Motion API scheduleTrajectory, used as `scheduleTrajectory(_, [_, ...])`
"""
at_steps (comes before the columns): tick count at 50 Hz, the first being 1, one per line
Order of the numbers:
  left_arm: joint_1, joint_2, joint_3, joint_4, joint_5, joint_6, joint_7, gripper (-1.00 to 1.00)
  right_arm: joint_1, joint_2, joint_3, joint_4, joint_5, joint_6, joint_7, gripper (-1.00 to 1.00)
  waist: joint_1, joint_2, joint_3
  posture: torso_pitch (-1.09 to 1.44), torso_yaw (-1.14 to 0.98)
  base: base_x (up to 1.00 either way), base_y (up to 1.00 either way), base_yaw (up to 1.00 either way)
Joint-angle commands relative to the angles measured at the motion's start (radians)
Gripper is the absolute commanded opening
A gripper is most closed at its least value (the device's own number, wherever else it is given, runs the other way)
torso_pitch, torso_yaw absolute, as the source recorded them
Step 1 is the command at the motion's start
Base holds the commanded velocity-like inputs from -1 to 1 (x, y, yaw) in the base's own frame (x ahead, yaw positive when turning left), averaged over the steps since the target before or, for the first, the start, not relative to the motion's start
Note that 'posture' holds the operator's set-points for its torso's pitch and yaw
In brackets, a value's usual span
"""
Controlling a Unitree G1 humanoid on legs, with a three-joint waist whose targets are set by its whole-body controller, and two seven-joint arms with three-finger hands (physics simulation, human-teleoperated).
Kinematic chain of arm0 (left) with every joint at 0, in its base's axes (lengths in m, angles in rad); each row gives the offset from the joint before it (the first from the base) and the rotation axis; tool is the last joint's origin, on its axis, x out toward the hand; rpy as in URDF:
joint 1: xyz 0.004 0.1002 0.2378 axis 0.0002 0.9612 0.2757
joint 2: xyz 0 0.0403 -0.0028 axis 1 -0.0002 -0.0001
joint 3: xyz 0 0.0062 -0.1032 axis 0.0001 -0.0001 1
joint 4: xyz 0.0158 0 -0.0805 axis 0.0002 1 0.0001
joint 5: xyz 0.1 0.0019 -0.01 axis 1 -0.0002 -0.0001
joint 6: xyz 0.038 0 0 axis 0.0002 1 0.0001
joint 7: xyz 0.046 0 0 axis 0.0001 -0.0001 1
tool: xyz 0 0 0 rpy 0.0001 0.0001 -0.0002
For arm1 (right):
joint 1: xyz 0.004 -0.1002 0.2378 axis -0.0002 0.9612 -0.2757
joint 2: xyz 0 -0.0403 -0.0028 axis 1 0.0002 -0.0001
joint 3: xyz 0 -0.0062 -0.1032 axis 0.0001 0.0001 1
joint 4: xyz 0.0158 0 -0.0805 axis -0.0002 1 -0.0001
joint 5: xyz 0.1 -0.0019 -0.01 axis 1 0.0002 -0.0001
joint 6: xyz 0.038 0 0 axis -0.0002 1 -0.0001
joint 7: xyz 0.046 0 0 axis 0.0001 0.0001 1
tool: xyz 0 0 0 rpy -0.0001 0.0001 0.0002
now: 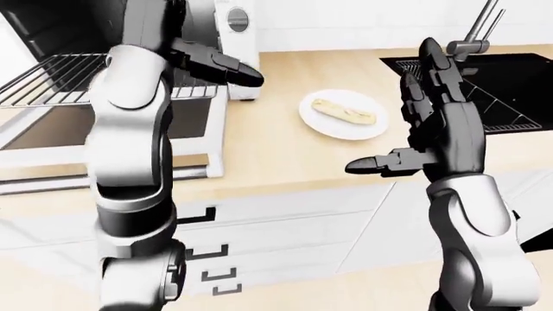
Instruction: Place the baguette on the rack of the toaster oven.
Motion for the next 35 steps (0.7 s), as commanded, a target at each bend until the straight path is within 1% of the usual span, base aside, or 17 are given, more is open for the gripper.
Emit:
scheduleTrajectory(1, [-0.082,-0.007,-0.006,0.027,0.036,-0.065,-0.025,1.00,-0.021,-0.013,-0.017,-0.041,0.002,-0.017,-0.007,1.00,-0.003,0.001,-0.025,0.00,-0.07,0.00,0.00,0.00])
scheduleTrajectory(5, [-0.185,-0.032,-0.015,0.156,0.071,-0.122,-0.050,1.00,-0.021,-0.017,-0.026,-0.053,0.010,-0.008,-0.018,1.00,-0.010,-0.004,-0.022,0.00,-0.09,0.00,0.00,0.00])
scheduleTrajectory(7, [-0.243,-0.042,-0.031,0.259,0.098,-0.193,-0.053,1.00,-0.018,-0.016,-0.028,-0.056,0.013,-0.011,-0.023,1.00,-0.016,-0.006,-0.021,0.00,-0.10,0.00,0.00,0.00])
scheduleTrajectory(9, [-0.275,-0.060,-0.022,0.315,0.101,-0.226,-0.050,1.00,-0.016,-0.020,-0.027,-0.059,0.012,-0.010,-0.026,1.00,-0.021,-0.009,-0.021,0.00,-0.11,0.00,0.00,0.00])
scheduleTrajectory(10, [-0.299,-0.070,-0.032,0.379,0.108,-0.268,-0.042,1.00,-0.012,-0.021,-0.032,-0.066,0.014,-0.008,-0.027,1.00,-0.024,-0.010,-0.022,0.00,-0.12,0.00,0.00,0.00])
scheduleTrajectory(14, [-0.364,-0.100,-0.031,0.550,0.110,-0.374,-0.013,1.00,0.002,-0.023,-0.047,-0.091,0.025,0.001,-0.031,1.00,-0.034,-0.014,-0.024,0.00,-0.14,0.00,0.00,0.00])
scheduleTrajectory(22, [-0.477,-0.132,-0.042,0.816,0.121,-0.533,0.017,1.00,0.024,-0.018,-0.050,-0.107,0.037,0.000,-0.042,1.00,-0.062,-0.019,-0.030,0.00,-0.18,0.00,0.00,0.00])
scheduleTrajectory(28, [-0.581,-0.173,-0.056,1.103,0.145,-0.711,0.067,1.00,0.031,-0.019,-0.054,-0.120,0.044,0.010,-0.050,1.00,-0.085,-0.023,-0.035,0.00,-0.21,0.00,0.00,0.00])
scheduleTrajectory(32, [-0.646,-0.200,-0.078,1.321,0.207,-0.829,0.133,1.00,0.046,-0.020,-0.052,-0.125,0.043,0.000,-0.050,1.00,-0.103,-0.027,-0.041,0.00,-0.23,0.00,0.00,0.00])
scheduleTrajectory(33, [-0.652,-0.203,-0.095,1.360,0.244,-0.857,0.149,1.00,0.050,-0.016,-0.052,-0.125,0.046,-0.002,-0.048,1.00,-0.109,-0.027,-0.043,0.00,-0.23,0.00,0.00,0.00])
scheduleTrajectory(35, [-0.659,-0.216,-0.096,1.401,0.277,-0.877,0.151,1.00,0.053,-0.022,-0.055,-0.132,0.045,0.003,-0.044,1.00,-0.122,-0.028,-0.046,0.00,-0.24,0.00,0.00,0.00])
